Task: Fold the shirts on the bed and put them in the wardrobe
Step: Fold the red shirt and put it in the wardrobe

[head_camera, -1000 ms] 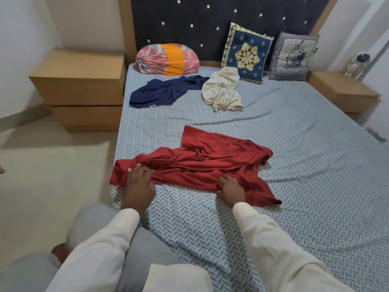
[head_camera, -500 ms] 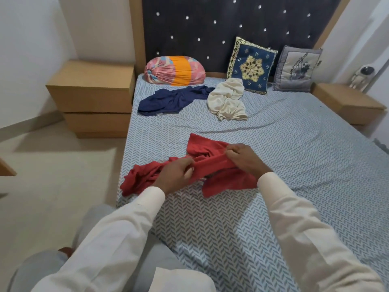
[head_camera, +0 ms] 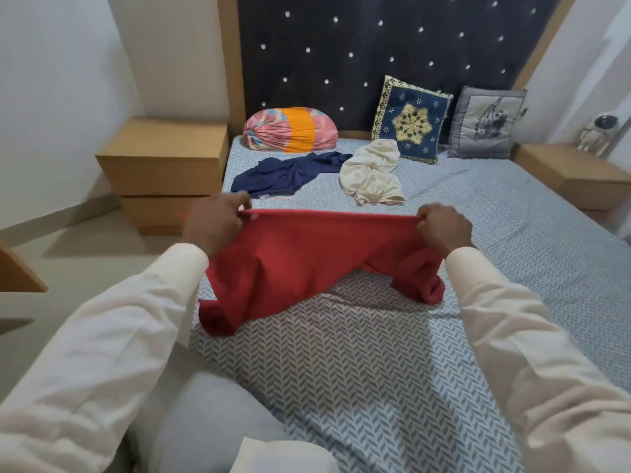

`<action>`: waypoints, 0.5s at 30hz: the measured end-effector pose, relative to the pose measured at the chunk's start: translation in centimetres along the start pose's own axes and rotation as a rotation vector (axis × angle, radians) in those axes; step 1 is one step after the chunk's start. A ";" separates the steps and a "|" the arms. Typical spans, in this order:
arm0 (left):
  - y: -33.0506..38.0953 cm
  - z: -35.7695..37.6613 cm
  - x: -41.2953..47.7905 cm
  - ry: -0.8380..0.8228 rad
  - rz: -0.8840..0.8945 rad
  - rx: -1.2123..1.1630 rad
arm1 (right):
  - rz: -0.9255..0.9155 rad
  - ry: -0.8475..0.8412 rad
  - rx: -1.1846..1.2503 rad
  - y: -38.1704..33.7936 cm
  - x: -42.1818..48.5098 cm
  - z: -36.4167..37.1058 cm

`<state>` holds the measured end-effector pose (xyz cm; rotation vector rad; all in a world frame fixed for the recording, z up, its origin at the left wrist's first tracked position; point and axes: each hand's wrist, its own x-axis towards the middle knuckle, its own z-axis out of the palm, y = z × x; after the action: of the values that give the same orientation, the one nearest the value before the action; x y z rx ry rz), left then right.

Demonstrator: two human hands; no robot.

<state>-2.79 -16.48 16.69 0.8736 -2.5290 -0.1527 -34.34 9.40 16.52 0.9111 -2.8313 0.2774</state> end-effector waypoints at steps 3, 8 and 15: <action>-2.5 3.1 -3.4 -0.215 -0.108 0.191 | 0.092 -0.214 -0.118 2.5 -2.1 4.4; -5.1 5.8 -7.7 -0.838 -0.434 0.155 | 0.280 -0.447 -0.200 5.7 -5.8 11.1; -4.3 8.2 -6.0 -0.671 -1.204 -1.278 | 0.749 -0.715 0.814 5.0 -2.1 14.7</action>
<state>0.04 -16.54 6.04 1.6195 -1.2861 -2.3226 -36.90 11.34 1.13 -0.1236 -3.6512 1.5418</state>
